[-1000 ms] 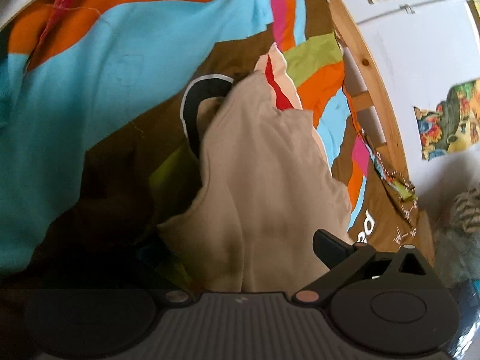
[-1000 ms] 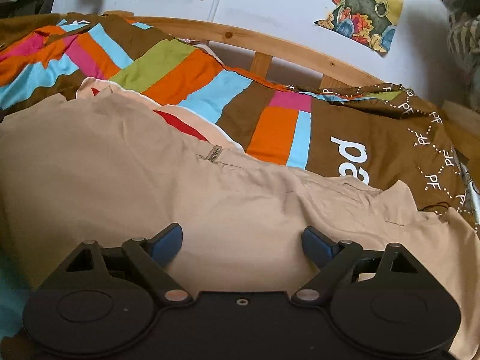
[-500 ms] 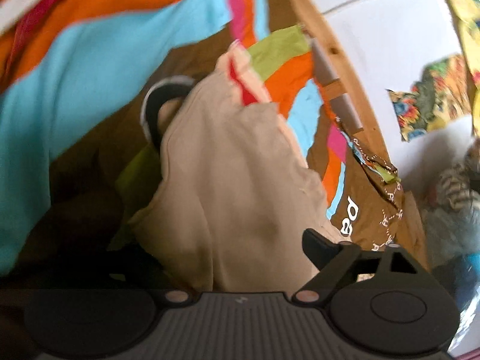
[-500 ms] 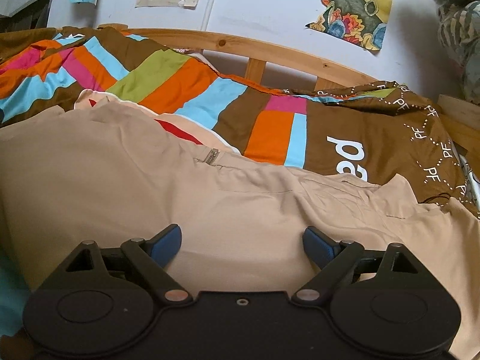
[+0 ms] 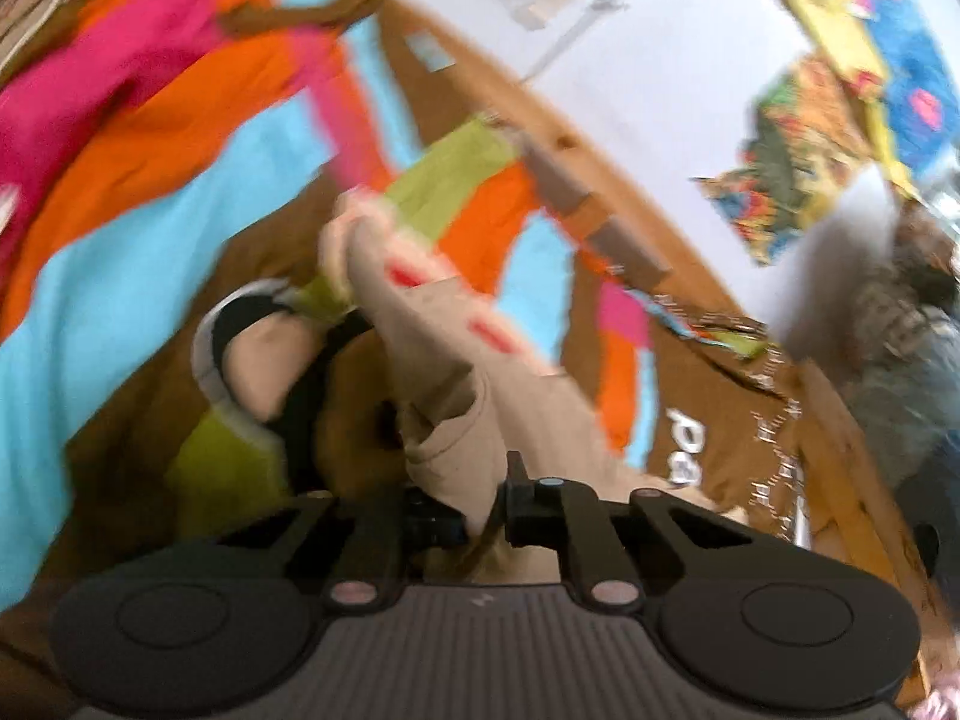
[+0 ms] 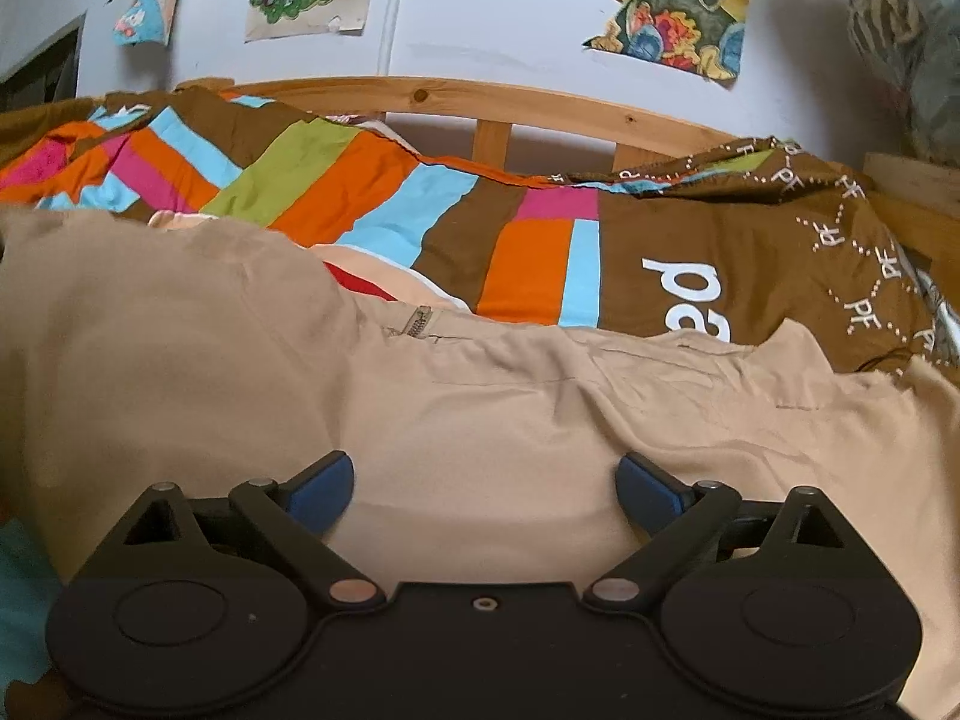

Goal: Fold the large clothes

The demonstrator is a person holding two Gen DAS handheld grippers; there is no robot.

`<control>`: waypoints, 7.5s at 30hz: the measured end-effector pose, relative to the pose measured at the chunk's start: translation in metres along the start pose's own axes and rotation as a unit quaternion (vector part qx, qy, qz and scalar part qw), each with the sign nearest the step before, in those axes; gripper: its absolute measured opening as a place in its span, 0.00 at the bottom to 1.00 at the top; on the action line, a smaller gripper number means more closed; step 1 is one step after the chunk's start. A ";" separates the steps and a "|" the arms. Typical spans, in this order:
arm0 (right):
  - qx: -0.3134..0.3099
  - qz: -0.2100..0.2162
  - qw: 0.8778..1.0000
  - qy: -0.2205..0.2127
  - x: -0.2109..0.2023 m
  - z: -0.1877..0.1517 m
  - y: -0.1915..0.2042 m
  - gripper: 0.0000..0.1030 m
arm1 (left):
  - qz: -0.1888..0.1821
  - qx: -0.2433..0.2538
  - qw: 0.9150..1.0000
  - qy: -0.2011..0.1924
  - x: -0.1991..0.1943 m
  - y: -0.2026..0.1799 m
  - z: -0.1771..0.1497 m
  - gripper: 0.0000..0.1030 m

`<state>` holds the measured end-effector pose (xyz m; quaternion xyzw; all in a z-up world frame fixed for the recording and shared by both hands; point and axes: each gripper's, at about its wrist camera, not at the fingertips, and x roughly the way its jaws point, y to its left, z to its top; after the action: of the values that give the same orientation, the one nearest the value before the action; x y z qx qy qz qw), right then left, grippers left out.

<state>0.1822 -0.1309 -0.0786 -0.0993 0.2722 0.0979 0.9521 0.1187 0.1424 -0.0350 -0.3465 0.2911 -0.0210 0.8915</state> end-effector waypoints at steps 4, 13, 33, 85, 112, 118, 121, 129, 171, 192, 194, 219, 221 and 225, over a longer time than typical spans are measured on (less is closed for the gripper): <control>0.053 0.034 0.998 -0.031 -0.010 -0.001 -0.018 0.93 | -0.035 0.084 0.996 -0.008 -0.003 -0.056 0.008 0.09; 0.236 0.089 0.966 -0.048 -0.030 0.002 -0.099 0.46 | -0.129 0.292 0.947 0.038 0.025 -0.193 -0.013 0.08; 0.523 0.166 0.835 -0.035 -0.085 -0.042 -0.269 0.78 | -0.193 0.390 0.879 0.195 0.126 -0.260 -0.150 0.08; -0.103 0.024 0.990 0.089 0.056 0.075 -0.109 0.27 | -0.120 0.184 0.953 0.208 0.139 -0.119 -0.087 0.72; -0.021 0.155 0.982 0.109 0.055 0.076 -0.108 0.32 | -0.118 0.168 0.954 0.220 0.146 -0.116 -0.086 0.80; 0.021 0.120 0.990 0.073 0.018 0.067 -0.124 0.32 | -0.117 0.176 0.952 0.222 0.145 -0.116 -0.086 0.82; 0.154 0.091 0.983 0.045 -0.030 0.043 -0.162 0.33 | -0.117 0.185 0.951 0.220 0.146 -0.117 -0.086 0.82; 0.170 -0.001 0.983 0.066 -0.061 -0.036 -0.169 0.31 | -0.114 0.178 0.950 0.231 0.152 -0.116 -0.091 0.87; 0.076 -0.141 0.981 0.113 -0.047 -0.004 -0.179 0.30 | -0.114 0.167 0.952 0.229 0.155 -0.113 -0.093 0.94; 0.096 -0.107 0.987 0.074 -0.055 -0.015 -0.192 0.13 | -0.146 0.054 0.936 0.315 0.234 -0.110 -0.054 0.86; 0.112 -0.090 0.988 0.063 -0.059 -0.011 -0.194 0.05 | -0.121 0.072 0.941 0.307 0.228 -0.119 -0.052 0.71; 0.002 0.100 0.995 0.008 0.071 0.107 -0.058 0.07 | 0.040 0.191 0.968 0.155 0.196 -0.051 0.082 0.64; -0.017 0.073 0.997 0.009 0.078 0.102 -0.061 0.15 | 0.040 0.165 0.974 0.147 0.197 -0.039 0.079 0.67; 0.025 0.069 0.997 0.024 0.076 0.102 -0.081 0.24 | 0.062 0.171 0.974 0.136 0.191 -0.047 0.076 0.73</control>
<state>0.3159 -0.1741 -0.0233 -0.0587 0.3039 0.1536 0.9384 0.3253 0.1069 -0.0568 -0.1641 0.4227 -0.0623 0.8891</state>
